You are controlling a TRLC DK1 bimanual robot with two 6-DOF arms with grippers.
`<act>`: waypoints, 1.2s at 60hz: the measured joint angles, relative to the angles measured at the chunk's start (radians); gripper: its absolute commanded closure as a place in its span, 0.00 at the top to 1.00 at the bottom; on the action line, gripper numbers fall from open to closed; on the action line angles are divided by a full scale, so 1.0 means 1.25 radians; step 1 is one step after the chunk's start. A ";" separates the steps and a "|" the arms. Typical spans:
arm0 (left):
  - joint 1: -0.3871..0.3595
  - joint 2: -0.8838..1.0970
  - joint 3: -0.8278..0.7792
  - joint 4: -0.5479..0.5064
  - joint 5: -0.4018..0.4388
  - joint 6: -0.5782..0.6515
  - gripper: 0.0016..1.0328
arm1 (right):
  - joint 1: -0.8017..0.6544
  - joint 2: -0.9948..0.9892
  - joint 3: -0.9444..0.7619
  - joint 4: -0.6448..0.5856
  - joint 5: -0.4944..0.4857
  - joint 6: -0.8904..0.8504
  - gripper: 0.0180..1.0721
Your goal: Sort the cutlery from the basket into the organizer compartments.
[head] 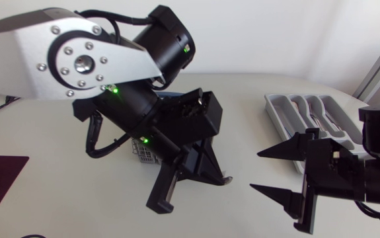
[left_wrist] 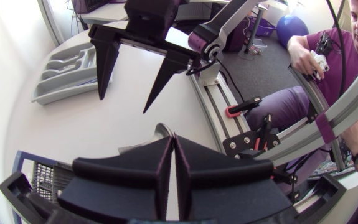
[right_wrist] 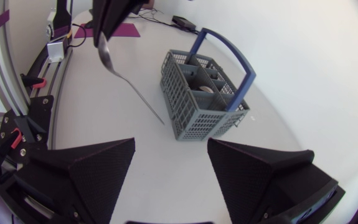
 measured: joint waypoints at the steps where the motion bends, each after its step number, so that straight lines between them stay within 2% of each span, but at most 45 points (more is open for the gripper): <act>1: -0.001 0.004 0.000 0.000 0.001 0.000 0.03 | 0.009 -0.003 -0.001 0.000 0.001 0.000 0.77; 11: -0.003 0.029 0.000 -0.006 0.012 0.000 0.03 | 0.079 -0.013 -0.002 0.013 0.004 0.001 0.67; 28: -0.003 0.031 0.032 -0.018 0.042 0.001 0.03 | 0.196 -0.007 -0.006 0.072 0.062 0.037 0.45; 39: -0.002 0.038 0.047 -0.031 0.060 0.001 0.03 | 0.215 0.008 -0.009 0.091 0.070 0.046 0.34; 48: -0.001 0.040 0.055 -0.042 0.074 0.000 0.03 | 0.220 0.013 -0.009 0.106 0.074 0.052 0.19; 51: 0.002 0.040 0.057 -0.048 0.078 0.000 0.03 | 0.220 0.013 -0.009 0.106 0.075 0.052 0.17; 56: 0.009 0.040 0.060 -0.052 0.093 0.001 0.03 | 0.224 0.015 -0.009 0.107 0.077 0.052 0.06; 72: 0.017 0.043 0.063 -0.061 0.102 0.000 0.04 | 0.237 0.023 -0.009 0.111 0.083 0.058 0.05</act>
